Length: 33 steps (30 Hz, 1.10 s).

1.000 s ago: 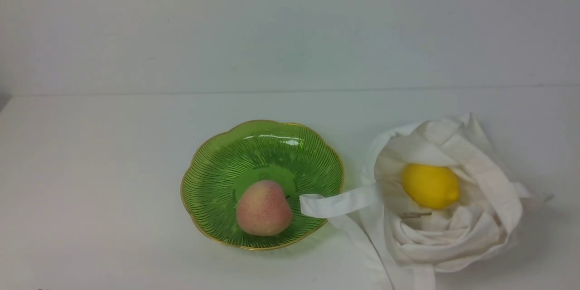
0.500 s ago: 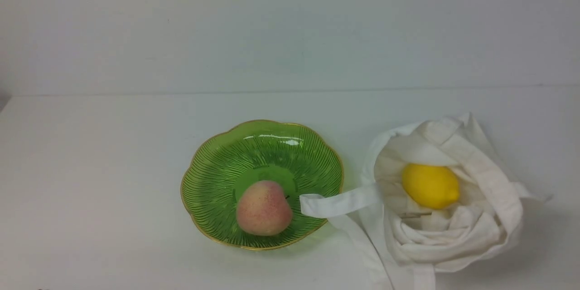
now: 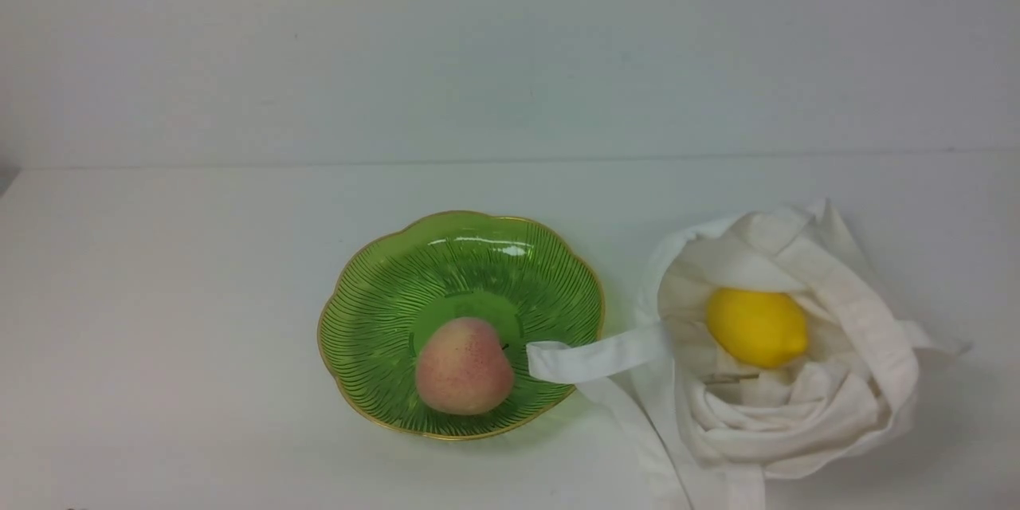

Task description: Take the fruit out of the cloth bag on the white table and place them on a plate.

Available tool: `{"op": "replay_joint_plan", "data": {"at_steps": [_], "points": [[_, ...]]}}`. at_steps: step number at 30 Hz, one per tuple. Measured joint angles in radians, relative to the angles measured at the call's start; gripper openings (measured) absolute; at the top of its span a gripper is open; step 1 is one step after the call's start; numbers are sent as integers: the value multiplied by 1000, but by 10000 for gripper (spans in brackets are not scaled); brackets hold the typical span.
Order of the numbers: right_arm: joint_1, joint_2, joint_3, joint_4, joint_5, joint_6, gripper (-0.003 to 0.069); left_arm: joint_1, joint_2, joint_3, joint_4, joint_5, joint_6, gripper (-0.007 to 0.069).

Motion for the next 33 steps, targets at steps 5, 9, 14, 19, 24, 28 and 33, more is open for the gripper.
{"op": "replay_joint_plan", "data": {"at_steps": [5,9,14,19,24,28,33], "points": [[-16,0,0,0,0,1,-14,0,0,0,0,0,0,-8],[-16,0,0,0,0,3,-14,0,0,0,0,0,0,-8],[-16,0,0,0,0,3,-14,0,0,0,0,0,0,-8],[-16,0,0,0,0,3,-14,0,0,0,0,0,0,-8],[-16,0,0,0,0,3,-14,0,0,0,0,0,0,-8],[-16,0,0,0,0,3,-14,0,0,0,0,0,0,-8],[-16,0,0,0,0,3,-14,0,0,0,0,0,0,-8]]}}
